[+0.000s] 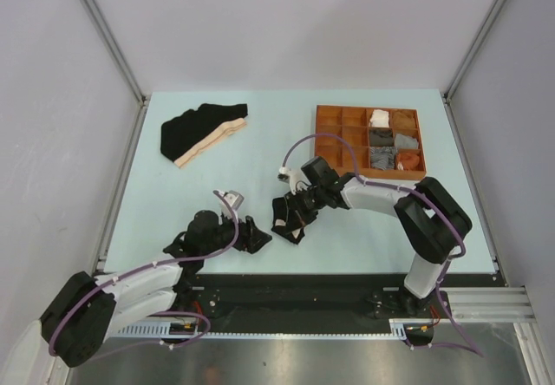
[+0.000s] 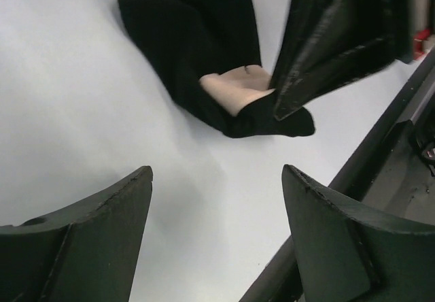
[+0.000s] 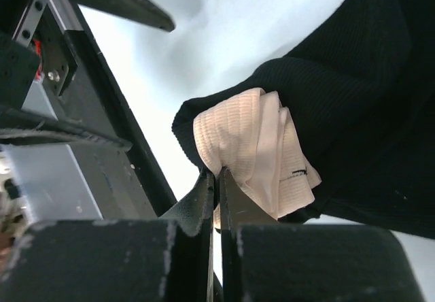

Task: Roll the underwear
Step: Roll the underwear to the center of the board.

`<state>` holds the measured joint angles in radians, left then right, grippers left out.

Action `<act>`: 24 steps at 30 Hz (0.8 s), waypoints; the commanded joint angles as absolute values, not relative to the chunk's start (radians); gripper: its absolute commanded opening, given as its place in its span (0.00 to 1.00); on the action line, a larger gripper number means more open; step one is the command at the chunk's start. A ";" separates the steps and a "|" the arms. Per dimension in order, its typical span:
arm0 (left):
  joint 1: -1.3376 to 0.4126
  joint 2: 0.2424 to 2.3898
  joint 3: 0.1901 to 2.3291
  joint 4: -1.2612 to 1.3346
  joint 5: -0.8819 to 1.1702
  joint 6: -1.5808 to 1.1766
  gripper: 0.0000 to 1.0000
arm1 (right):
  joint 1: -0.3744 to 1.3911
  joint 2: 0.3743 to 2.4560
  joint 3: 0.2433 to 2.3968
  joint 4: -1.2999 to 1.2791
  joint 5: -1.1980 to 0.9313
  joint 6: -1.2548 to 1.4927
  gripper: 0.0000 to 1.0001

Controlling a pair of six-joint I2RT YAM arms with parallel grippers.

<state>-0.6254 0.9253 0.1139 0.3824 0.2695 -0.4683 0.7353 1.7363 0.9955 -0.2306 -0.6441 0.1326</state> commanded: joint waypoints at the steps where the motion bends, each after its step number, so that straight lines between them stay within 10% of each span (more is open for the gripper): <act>1: -0.647 0.961 0.107 0.555 0.290 -0.413 0.80 | 0.683 1.798 1.040 -0.226 -0.752 0.147 0.00; 24: -0.719 1.305 0.294 0.742 0.276 -0.321 0.56 | 0.568 1.897 1.080 -0.173 -0.923 0.166 0.00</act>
